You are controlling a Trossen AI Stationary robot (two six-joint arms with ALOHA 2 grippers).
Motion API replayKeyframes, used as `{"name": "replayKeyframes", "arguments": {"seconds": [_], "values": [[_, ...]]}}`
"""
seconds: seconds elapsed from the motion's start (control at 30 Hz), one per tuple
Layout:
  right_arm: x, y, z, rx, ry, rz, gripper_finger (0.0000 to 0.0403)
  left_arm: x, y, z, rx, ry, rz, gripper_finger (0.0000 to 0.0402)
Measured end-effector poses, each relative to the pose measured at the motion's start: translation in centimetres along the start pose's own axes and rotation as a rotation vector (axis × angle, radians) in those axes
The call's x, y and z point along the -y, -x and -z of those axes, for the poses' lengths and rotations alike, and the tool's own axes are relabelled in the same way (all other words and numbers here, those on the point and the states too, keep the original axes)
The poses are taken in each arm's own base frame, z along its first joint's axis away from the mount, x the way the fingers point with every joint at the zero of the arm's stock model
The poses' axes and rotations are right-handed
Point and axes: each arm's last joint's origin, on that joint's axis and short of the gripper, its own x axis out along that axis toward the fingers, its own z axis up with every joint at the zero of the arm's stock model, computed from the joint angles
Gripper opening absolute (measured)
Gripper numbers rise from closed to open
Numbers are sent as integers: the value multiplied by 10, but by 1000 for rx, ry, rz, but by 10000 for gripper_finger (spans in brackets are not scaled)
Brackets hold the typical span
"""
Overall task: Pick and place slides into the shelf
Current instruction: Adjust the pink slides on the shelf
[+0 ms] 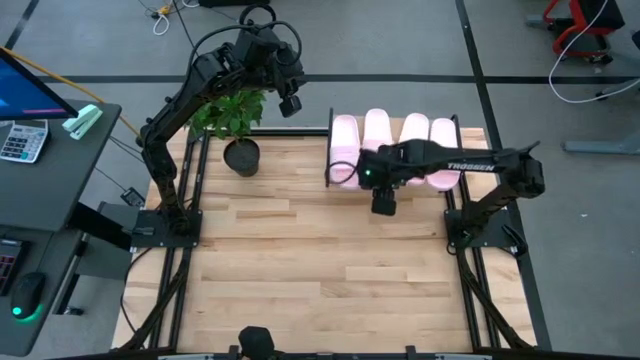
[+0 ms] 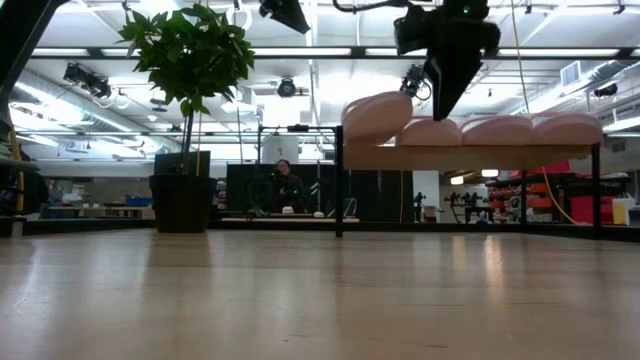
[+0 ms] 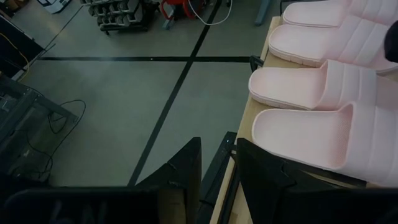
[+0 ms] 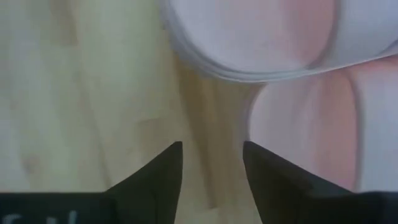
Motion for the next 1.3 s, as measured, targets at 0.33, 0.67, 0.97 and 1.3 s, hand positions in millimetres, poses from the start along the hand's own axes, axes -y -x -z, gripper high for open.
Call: {"name": "replayKeyframes", "arguments": {"seconds": [0.33,0.67,0.97,1.3], "values": [[-10,3,-2,35,24,248,173,0,0,0,0,-1,0,107],[-9,2,-3,40,22,221,172,0,0,0,0,-2,0,107],[-9,-1,-3,50,14,221,172,0,0,0,0,-3,0,107],[-6,-1,-5,60,-3,218,172,0,0,0,0,-2,0,107]]}}
